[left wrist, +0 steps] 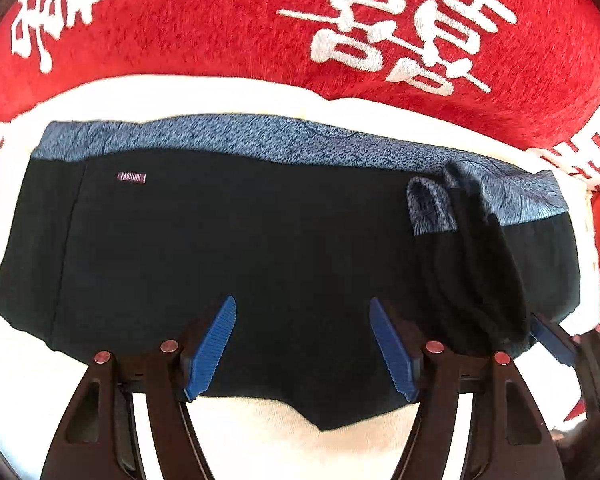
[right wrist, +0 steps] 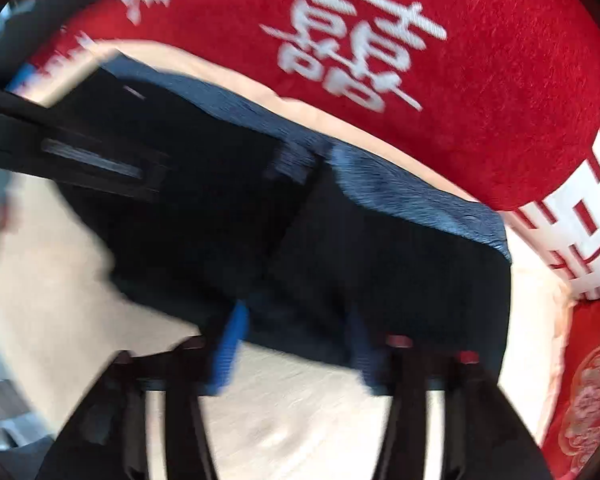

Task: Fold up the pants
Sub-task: 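Fold the lifted trouser leg over onto the waistband with the right gripper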

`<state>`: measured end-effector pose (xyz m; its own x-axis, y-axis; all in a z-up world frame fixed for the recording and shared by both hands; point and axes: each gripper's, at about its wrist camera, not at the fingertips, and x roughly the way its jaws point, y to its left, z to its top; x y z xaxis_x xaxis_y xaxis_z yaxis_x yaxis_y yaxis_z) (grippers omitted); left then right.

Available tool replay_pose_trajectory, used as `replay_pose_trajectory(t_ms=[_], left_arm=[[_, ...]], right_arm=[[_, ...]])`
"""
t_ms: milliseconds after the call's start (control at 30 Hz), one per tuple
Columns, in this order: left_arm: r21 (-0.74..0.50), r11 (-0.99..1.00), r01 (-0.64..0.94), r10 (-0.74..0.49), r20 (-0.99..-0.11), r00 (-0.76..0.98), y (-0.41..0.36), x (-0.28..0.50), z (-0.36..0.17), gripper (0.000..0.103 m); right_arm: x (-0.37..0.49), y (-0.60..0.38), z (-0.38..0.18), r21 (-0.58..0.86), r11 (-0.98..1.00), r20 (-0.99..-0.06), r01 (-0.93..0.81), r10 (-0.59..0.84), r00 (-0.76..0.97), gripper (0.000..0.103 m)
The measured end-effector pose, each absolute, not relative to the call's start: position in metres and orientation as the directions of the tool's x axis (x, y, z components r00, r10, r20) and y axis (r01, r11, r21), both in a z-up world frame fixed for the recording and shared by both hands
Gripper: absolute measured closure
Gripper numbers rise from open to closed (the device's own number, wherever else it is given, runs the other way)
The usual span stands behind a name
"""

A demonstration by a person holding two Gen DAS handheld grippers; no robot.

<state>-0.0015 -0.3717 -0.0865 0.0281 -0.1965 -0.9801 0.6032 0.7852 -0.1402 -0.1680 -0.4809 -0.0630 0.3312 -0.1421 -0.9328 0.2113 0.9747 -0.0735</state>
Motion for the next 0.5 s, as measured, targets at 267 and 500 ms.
replay_pose_trajectory(t_ms=[267,500], left_arm=[[-0.361,0.705,0.611,-0.339,-0.928,-0.156,-0.416,-0.017,-0.078,0.032],[-0.345,0.687,0.640,-0.284,-0.938,-0.200,-0.433,-0.041,-0.101,0.032]], right_arm=[[-0.227,-0.580,-0.072,0.687,0.414,-0.724,0.597,0.330,0.605,0.042],[-0.250,-0.592,-0.120,0.789,0.073,-0.587,0.609,0.377,0.716,0.047]])
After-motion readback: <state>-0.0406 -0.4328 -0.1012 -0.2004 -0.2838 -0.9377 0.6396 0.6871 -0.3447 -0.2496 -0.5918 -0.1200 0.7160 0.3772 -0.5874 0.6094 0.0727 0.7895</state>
